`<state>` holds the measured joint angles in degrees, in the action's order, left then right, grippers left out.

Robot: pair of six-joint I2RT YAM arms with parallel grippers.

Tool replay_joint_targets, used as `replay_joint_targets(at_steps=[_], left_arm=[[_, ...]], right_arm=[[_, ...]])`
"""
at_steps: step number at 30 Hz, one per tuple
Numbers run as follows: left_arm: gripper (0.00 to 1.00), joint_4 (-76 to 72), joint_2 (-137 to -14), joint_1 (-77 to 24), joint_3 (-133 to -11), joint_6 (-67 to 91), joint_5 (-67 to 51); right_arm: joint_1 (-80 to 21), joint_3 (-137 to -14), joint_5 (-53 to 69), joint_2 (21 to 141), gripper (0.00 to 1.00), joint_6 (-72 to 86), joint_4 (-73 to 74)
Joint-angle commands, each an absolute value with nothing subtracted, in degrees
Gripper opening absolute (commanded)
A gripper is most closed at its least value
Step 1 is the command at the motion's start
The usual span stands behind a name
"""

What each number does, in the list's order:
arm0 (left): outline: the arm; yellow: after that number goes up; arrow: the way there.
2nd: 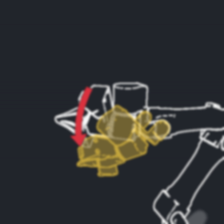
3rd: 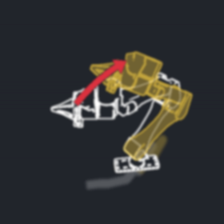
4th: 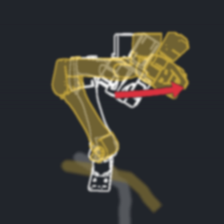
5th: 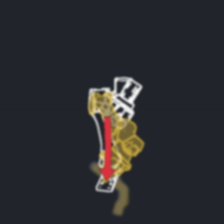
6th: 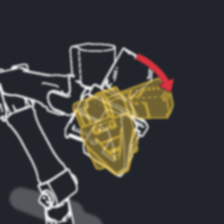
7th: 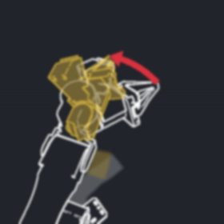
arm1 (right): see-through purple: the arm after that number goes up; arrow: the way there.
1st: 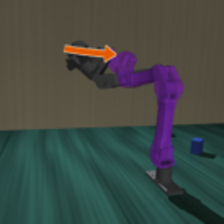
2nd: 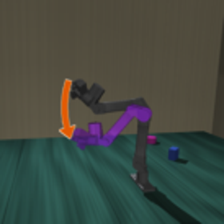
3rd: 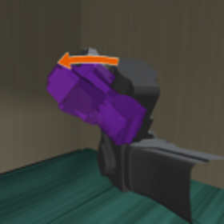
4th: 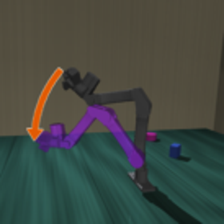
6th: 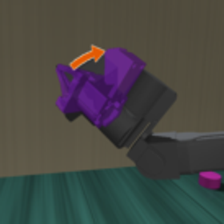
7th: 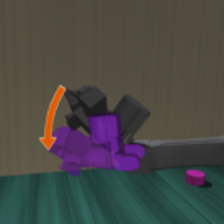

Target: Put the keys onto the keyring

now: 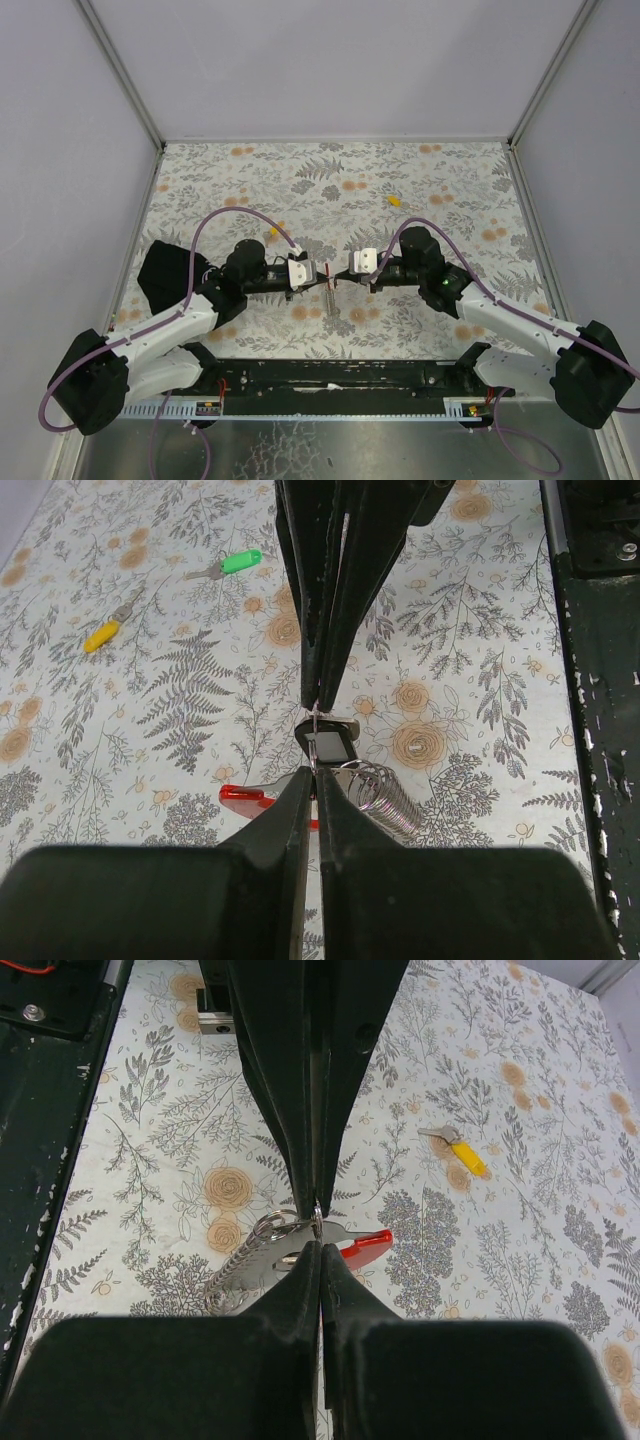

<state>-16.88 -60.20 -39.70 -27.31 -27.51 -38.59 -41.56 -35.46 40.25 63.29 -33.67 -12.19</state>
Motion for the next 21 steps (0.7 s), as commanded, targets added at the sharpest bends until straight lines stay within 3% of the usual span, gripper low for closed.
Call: replay_joint_targets(at_steps=[1, 21], left_arm=[[0.00, -16.00, -60.17, -39.73, -28.67, -28.47, -39.77], [0.00, -15.92, -60.12, -39.75, -28.74, -28.46, -40.96]], right_arm=[[-41.40, -37.99, 42.44, 61.88, 0.00, -34.12, -13.97], [-41.48, -39.20, 43.00, 63.52, 0.00, -34.71, -13.17]])
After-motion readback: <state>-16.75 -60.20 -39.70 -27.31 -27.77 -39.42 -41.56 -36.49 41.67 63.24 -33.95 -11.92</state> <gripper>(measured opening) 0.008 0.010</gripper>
